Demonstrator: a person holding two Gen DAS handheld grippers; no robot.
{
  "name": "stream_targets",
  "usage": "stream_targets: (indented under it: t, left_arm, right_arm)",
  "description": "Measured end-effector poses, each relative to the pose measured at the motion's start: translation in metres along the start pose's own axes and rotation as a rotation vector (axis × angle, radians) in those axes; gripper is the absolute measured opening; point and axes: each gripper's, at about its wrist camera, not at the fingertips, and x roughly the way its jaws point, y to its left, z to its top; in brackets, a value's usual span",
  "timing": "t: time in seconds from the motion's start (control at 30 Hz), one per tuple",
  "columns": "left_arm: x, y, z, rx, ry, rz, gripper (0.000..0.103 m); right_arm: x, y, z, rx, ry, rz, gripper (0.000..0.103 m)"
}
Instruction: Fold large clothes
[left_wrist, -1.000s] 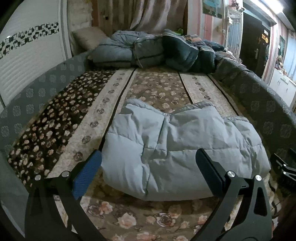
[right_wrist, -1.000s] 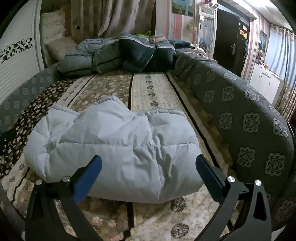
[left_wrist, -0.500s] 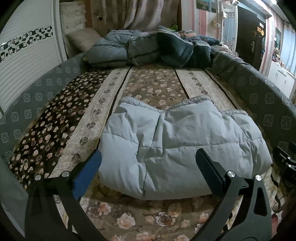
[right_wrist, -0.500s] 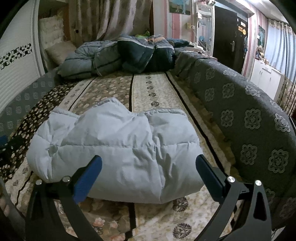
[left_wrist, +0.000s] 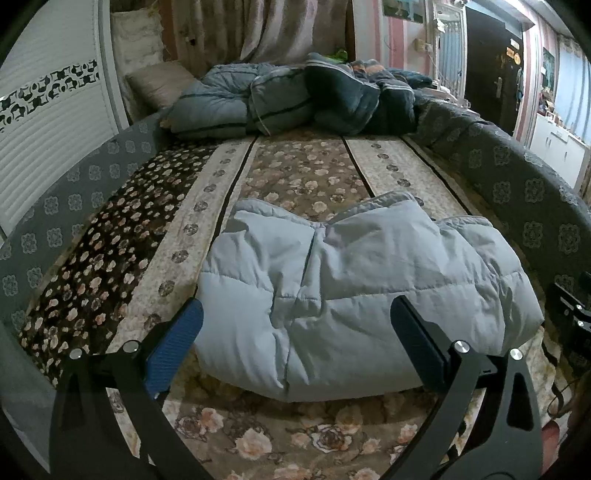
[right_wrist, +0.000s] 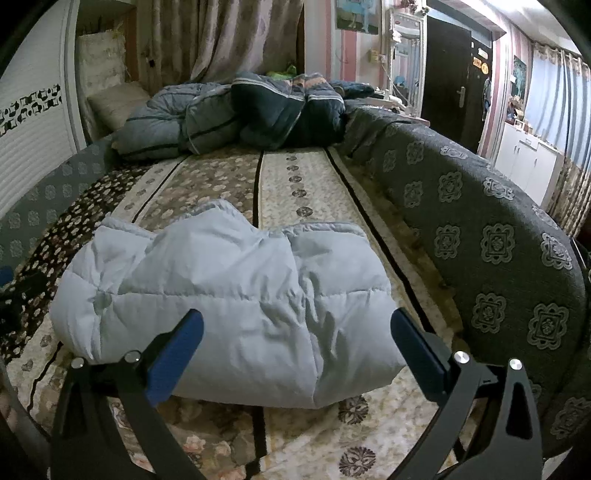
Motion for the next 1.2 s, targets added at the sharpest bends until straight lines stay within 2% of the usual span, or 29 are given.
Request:
stream_targets:
  t: [0.33, 0.7, 1.2]
  left_arm:
    - [-0.009, -0.002, -0.002, 0.025, -0.04, 0.017, 0.1]
    - [-0.002, 0.008, -0.008, -0.003, -0.015, 0.022, 0.1]
    - [-0.003, 0.012, -0.008, 0.011, -0.02, 0.039, 0.1]
  right_arm:
    - [0.0, 0.001, 0.0, -0.003, -0.003, 0.004, 0.101]
    - [-0.002, 0.007, 0.0, -0.013, -0.007, 0.001, 0.101]
    - [0.0, 0.01, 0.003, -0.025, -0.005, 0.013, 0.101]
